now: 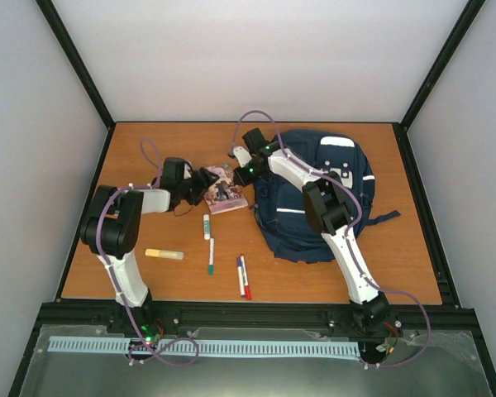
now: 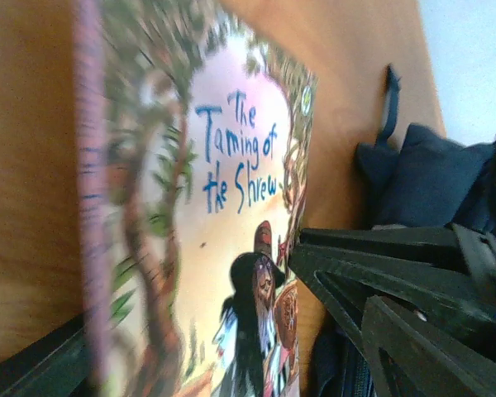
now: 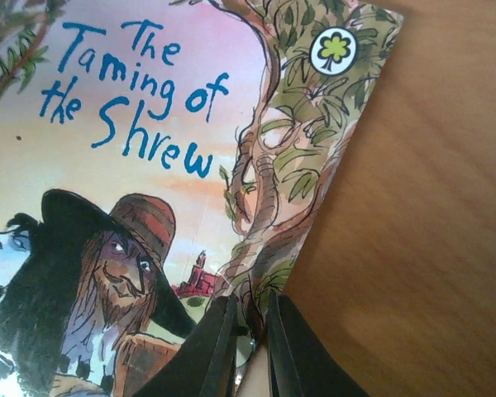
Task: Pack the student bag
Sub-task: Pick up the book from the center of the board.
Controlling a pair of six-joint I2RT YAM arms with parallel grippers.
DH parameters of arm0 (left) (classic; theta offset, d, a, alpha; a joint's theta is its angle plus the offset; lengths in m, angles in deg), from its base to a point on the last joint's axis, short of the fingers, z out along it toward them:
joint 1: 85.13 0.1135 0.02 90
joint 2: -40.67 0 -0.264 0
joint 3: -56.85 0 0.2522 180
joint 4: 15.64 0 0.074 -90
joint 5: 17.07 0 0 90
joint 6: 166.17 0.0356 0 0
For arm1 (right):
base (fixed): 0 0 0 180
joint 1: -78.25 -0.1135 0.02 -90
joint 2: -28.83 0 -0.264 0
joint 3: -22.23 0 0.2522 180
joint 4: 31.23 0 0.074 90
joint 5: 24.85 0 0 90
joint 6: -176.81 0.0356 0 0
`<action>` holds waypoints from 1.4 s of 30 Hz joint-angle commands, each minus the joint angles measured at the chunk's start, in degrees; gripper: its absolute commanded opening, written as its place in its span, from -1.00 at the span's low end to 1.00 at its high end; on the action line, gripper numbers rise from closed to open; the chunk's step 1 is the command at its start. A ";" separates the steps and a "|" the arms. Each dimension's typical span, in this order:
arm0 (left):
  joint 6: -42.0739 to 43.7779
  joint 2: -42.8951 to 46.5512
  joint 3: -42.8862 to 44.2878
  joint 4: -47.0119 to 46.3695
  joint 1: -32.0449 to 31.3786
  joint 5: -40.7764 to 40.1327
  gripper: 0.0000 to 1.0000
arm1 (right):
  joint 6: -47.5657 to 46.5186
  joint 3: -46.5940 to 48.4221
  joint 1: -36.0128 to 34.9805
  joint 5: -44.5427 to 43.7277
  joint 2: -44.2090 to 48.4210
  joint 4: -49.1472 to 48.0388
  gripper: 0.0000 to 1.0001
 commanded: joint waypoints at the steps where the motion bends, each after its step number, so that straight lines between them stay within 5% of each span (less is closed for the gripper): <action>1: -7.65 -3.60 2.62 -6.57 -3.23 6.12 0.58 | 0.67 -4.62 -4.27 7.49 -5.88 11.49 -0.73; 10: -12.77 -7.23 3.29 -14.73 -3.32 8.82 0.50 | 0.92 -4.46 -4.22 7.60 -6.42 11.39 -0.72; 22: -6.30 4.13 3.31 7.89 -3.32 2.23 0.65 | 1.54 -3.44 -2.12 5.62 -5.67 11.48 -0.65; 30: -8.48 3.88 1.83 9.07 -3.32 4.03 0.41 | 1.54 -3.39 -1.97 5.89 -5.79 11.44 -0.64; 37: -6.84 6.06 3.87 23.64 -3.08 -2.82 0.19 | 1.92 -3.18 -1.35 6.29 -4.56 11.34 -0.64; 42: -6.88 7.83 3.44 25.41 -2.88 -3.64 -0.06 | 2.00 -3.24 -0.37 6.59 -0.80 10.93 -0.58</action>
